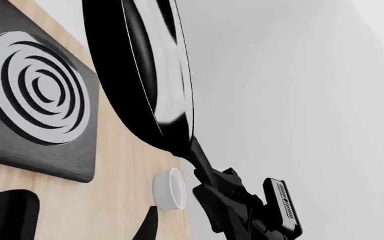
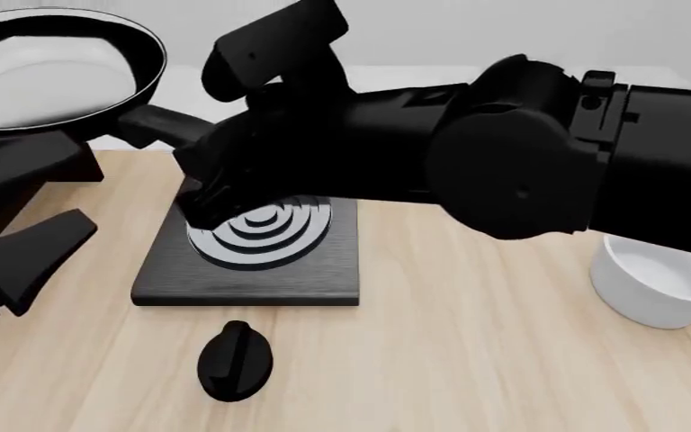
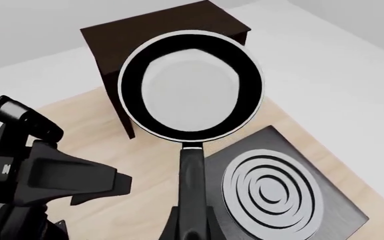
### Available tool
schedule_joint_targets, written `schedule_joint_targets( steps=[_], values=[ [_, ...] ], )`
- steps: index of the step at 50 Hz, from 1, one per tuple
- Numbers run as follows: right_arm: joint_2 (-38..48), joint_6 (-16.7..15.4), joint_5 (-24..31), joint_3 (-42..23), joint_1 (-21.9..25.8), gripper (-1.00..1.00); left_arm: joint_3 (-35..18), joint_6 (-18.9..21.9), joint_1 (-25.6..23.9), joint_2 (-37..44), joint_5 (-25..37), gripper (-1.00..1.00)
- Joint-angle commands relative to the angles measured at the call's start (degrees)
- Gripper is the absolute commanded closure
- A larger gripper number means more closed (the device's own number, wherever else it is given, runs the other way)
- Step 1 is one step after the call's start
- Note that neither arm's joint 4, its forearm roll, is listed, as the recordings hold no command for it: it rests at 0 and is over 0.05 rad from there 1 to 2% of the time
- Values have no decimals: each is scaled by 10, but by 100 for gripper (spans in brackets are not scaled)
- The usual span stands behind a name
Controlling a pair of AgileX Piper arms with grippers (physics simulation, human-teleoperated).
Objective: Put the frying pan on the cabinet shelf.
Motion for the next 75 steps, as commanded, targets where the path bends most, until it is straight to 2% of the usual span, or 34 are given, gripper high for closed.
schedule_joint_targets(
  steps=[1, 31, 75],
  values=[
    [-10, 3, -9, -6, 9, 100, 0, -6, 1, -2, -1, -100],
    [-1, 21, -14, -2, 41, 100, 1, -3, -3, -1, 1, -100],
    [9, 27, -17, -16, 85, 100, 12, -6, -11, 2, -12, -100]
  ],
)
